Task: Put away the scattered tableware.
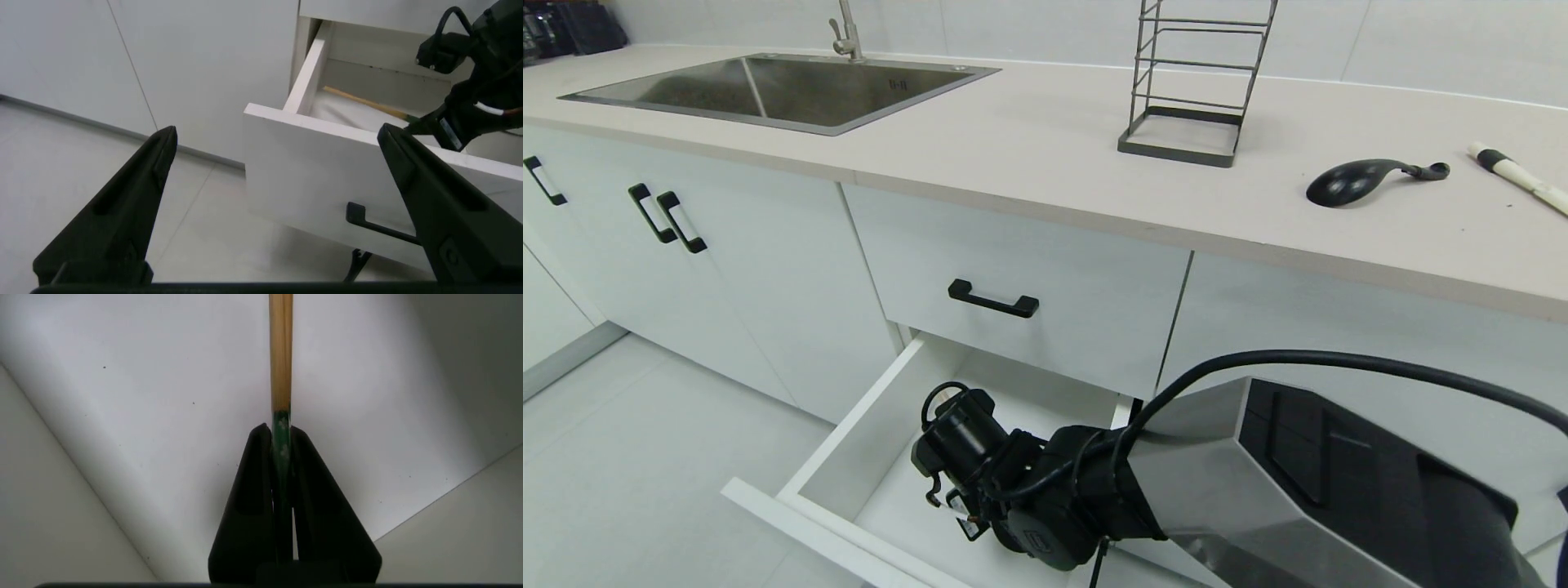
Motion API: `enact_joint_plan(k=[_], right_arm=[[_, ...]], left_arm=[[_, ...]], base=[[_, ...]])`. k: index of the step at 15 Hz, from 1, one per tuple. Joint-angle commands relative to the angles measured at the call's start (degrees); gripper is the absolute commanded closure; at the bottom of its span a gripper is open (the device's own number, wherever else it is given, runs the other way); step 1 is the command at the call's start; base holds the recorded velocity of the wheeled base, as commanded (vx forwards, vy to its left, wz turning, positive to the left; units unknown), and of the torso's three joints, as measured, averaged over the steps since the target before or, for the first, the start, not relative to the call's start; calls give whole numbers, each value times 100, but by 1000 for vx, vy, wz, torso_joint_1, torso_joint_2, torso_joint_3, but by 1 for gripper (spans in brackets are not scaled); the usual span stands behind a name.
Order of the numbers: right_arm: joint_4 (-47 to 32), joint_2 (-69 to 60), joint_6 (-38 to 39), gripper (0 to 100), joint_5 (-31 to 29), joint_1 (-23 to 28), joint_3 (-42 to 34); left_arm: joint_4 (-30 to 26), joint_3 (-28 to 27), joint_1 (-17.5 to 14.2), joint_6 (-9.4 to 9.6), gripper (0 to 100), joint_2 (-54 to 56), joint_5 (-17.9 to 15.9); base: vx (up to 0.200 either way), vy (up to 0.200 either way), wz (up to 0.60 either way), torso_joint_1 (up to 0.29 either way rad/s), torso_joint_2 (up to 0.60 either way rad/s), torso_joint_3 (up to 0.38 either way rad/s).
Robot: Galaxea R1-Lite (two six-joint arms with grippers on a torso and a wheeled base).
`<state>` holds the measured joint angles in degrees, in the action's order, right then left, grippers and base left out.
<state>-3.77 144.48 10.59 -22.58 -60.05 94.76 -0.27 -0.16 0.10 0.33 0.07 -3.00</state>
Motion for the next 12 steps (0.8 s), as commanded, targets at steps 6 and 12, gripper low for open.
enact_joint_plan(k=[6, 12], right_arm=[[-10, 344, -49, 100, -1, 29, 315], [-1, 546, -49, 100, -1, 81, 500]], left_arm=[[0, -2, -1, 2, 0, -7, 1], [0, -2, -1, 2, 0, -7, 1]], base=[[0, 0, 0, 0, 0, 0], [0, 0, 0, 0, 0, 0]])
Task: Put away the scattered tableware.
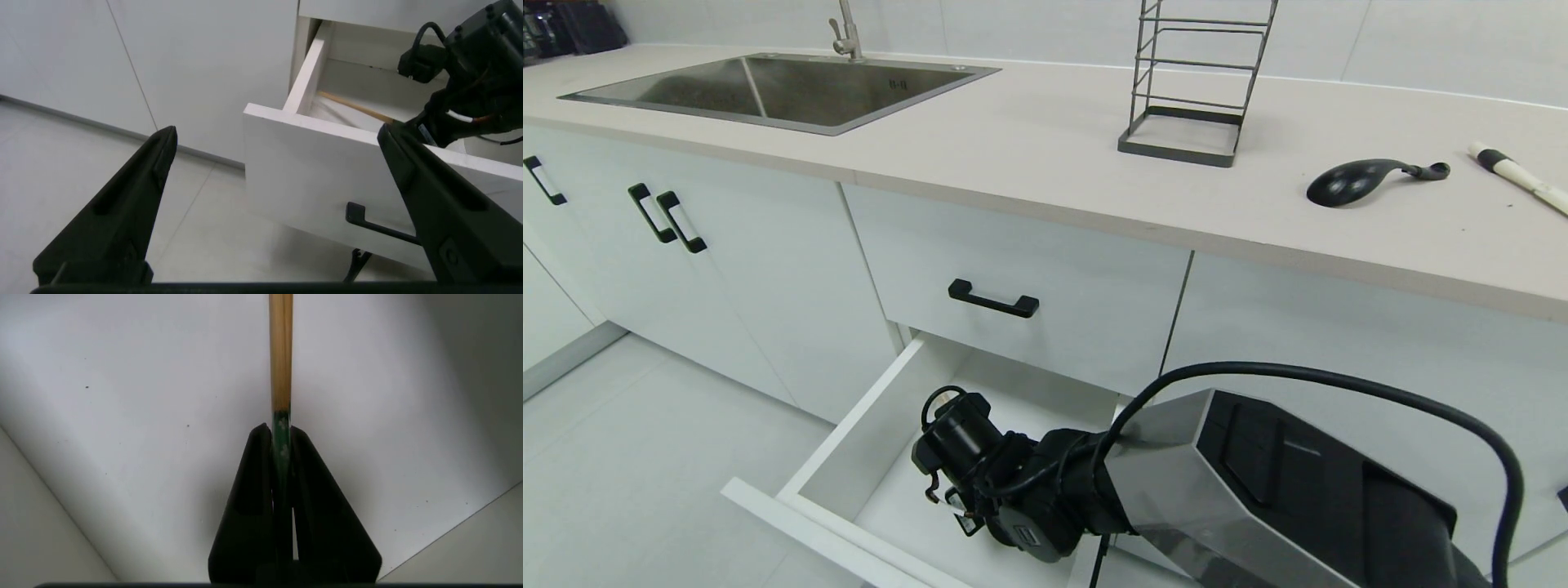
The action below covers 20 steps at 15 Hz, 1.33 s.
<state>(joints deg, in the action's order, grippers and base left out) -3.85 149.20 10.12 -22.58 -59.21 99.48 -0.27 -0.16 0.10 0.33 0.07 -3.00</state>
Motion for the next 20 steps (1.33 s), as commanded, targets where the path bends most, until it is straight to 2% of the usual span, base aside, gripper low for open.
enact_joint_plan(k=[1, 6, 7, 12, 15, 20], right_arm=[[7, 100, -1, 100, -1, 6, 125], [-1, 162, -54, 100, 8, 6, 195], [-1, 162, -221, 0, 8, 6, 204], [-1, 144, -291, 0, -1, -12, 230], [-142, -313, -300, 0, 8, -135, 177], [-107, -1499, -282, 0, 60, -627, -499]], left_arm=[[0, -2, -1, 2, 0, -7, 1], [0, -2, -1, 2, 0, -7, 1], [0, 7, -1, 2, 0, -7, 1], [0, -2, -1, 2, 0, -7, 1], [0, 7, -1, 2, 0, -7, 1], [0, 7, -1, 2, 0, -7, 1]], base=[[0, 0, 0, 0, 0, 0], [0, 0, 0, 0, 0, 0], [0, 0, 0, 0, 0, 0], [0, 0, 0, 0, 0, 0], [0, 0, 0, 0, 0, 0], [0, 0, 0, 0, 0, 0]])
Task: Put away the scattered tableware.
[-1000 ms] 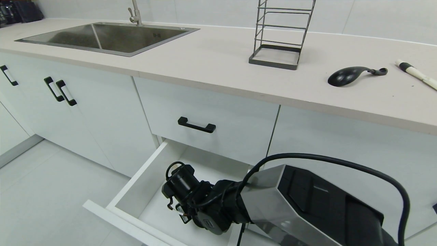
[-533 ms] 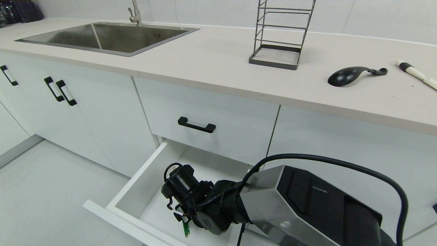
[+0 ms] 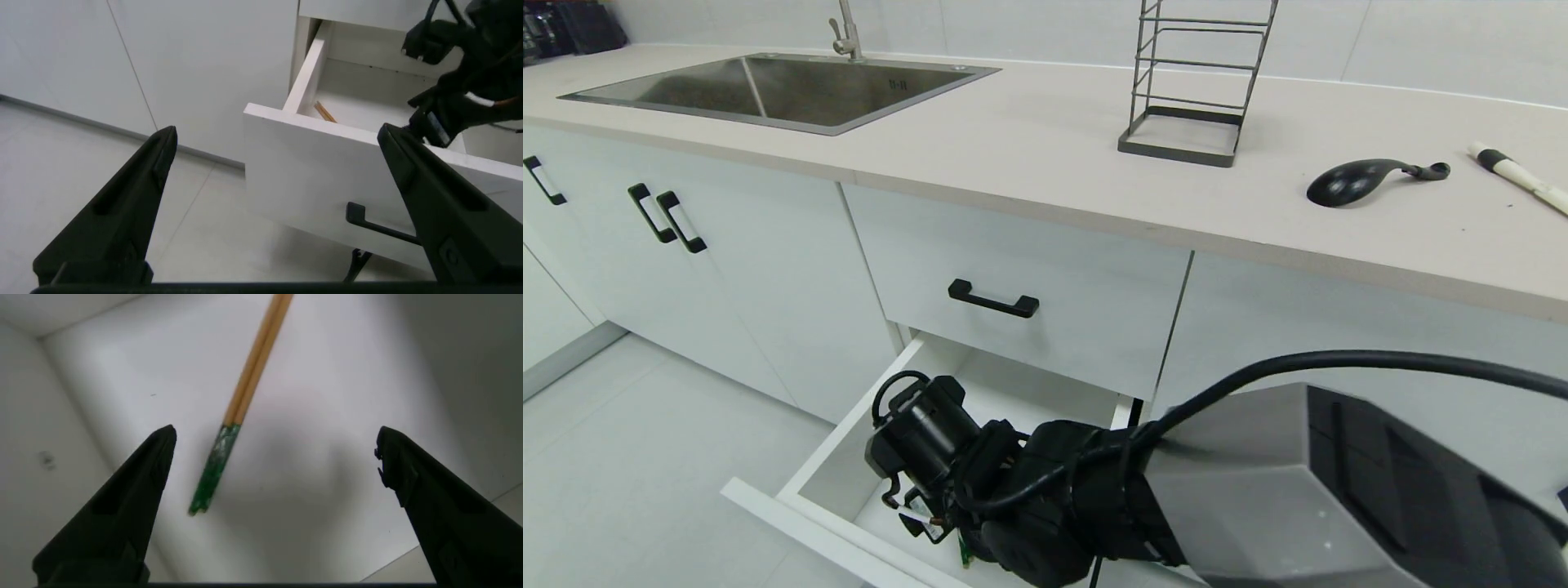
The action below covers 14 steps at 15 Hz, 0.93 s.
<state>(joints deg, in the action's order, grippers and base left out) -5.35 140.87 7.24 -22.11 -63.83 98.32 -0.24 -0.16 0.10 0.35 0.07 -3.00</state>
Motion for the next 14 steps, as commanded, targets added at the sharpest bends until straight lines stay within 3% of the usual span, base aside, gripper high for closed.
enact_joint_plan(k=[1, 4, 6, 9, 11, 14], right_arm=[[61, -816, -3, 0, 23, -200, -533], [491, -1343, -12, 0, 199, -314, -1043], [1212, -1792, -223, 0, 383, -358, -1886], [3356, -2099, -1014, 0, 946, -402, -3504], [3682, -2310, -1164, 0, 1385, -393, -3934], [4095, -2591, -1225, 0, 1508, -376, -4506]], left_arm=[[-2, -2, -1, 0, 0, -7, 1], [-2, -2, -1, 0, 0, -7, 1], [-2, -2, -1, 0, 0, -7, 1], [-2, -2, -1, 0, 0, -7, 1], [-2, 7, -1, 0, 0, -7, 1], [-2, -2, -1, 0, 0, -7, 1]], base=[[0, 0, 0, 0, 0, 0], [0, 0, 0, 0, 0, 0], [0, 0, 0, 0, 0, 0], [0, 0, 0, 0, 0, 0], [0, 0, 0, 0, 0, 0], [0, 0, 0, 0, 0, 0]])
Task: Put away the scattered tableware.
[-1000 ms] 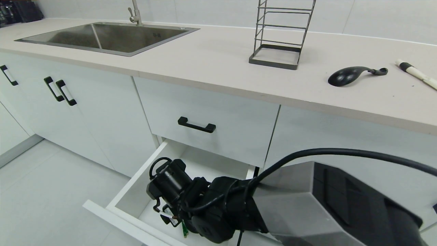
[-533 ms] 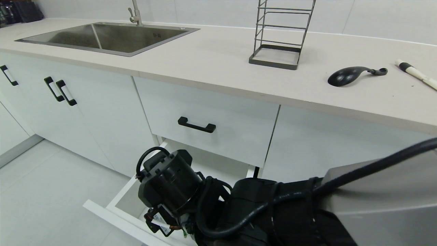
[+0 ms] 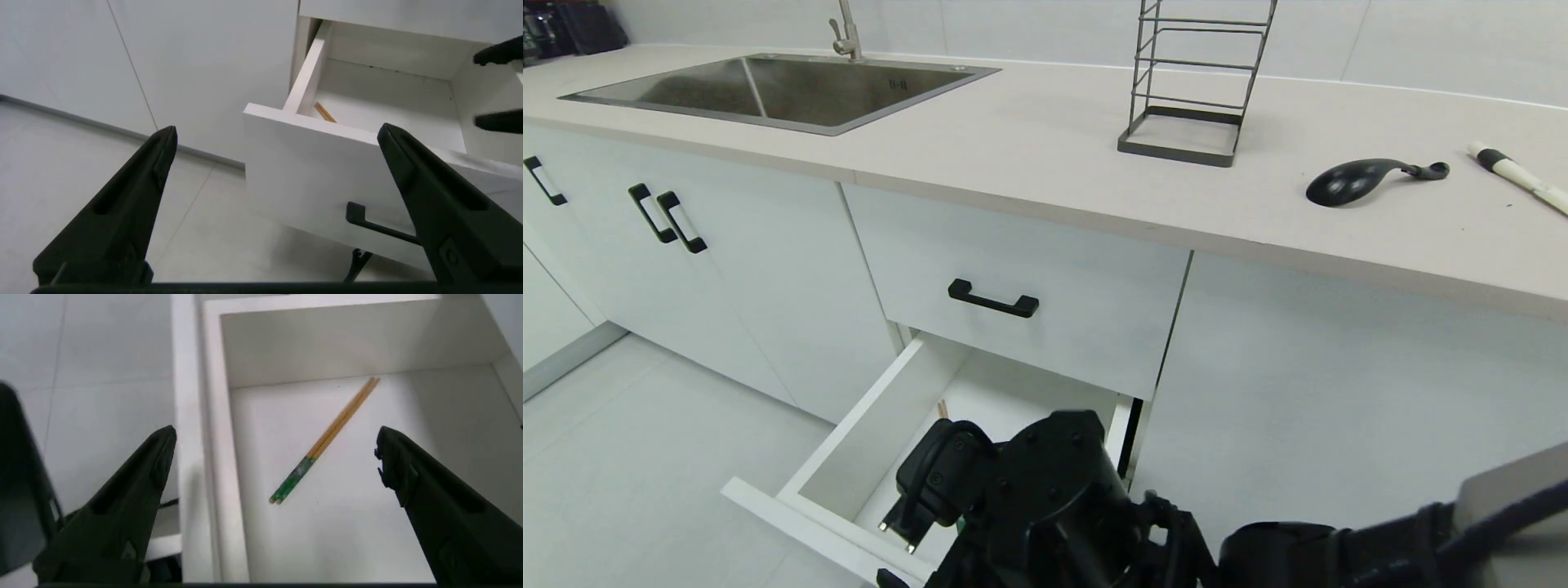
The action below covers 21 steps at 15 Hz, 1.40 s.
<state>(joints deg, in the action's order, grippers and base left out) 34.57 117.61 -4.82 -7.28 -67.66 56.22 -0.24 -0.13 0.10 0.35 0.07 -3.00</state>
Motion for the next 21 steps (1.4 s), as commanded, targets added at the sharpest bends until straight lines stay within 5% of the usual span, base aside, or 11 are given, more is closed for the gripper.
enact_joint_plan(k=[1, 15, 21], right_arm=[[190, -388, -19, 0, 33, 7, -516], [348, -1874, 16, 0, 455, 1018, -1957], [366, -1918, -134, 0, 420, 1009, -2634]], left_arm=[[-2, -4, -1, 0, 0, -7, 1], [-2, -4, -1, 0, 0, -7, 1], [-2, -4, -1, 0, 0, -7, 1]], base=[[0, 0, 0, 0, 0, 0], [0, 0, 0, 0, 0, 0], [0, 0, 0, 0, 0, 0]])
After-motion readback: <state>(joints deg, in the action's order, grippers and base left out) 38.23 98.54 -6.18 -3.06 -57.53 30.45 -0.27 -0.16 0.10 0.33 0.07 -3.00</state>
